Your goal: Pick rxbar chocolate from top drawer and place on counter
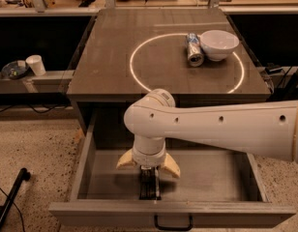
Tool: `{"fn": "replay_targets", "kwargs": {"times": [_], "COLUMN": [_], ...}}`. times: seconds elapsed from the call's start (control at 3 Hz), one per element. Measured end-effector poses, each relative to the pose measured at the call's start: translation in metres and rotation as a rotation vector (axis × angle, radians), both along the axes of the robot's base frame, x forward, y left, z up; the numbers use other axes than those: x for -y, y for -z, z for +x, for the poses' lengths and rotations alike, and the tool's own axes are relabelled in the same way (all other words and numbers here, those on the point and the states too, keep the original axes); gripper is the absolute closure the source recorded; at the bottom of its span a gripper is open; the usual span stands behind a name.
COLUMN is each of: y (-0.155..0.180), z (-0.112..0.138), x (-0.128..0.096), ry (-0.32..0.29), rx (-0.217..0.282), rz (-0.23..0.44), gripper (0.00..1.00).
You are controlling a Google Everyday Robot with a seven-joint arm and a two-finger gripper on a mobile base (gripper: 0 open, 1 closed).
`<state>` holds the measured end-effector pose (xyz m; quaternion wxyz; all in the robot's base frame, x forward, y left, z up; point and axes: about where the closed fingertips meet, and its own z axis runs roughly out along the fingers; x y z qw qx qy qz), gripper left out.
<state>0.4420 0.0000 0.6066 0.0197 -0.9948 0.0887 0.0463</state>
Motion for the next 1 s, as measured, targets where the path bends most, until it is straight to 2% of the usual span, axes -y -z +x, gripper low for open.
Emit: {"fn": "replay_targets", "kwargs": {"times": [0.33, 0.67, 1.0], "y": [0.003, 0.008, 0.014], "z": [-0.001, 0.000, 0.001], "x": [0.000, 0.001, 0.002], "ry": [-0.092, -0.126, -0.119], "rx": [0.011, 0.013, 0.011], "rz": [0.013, -0.003, -0.013], "gripper": [0.00, 0.11, 0.26]}}
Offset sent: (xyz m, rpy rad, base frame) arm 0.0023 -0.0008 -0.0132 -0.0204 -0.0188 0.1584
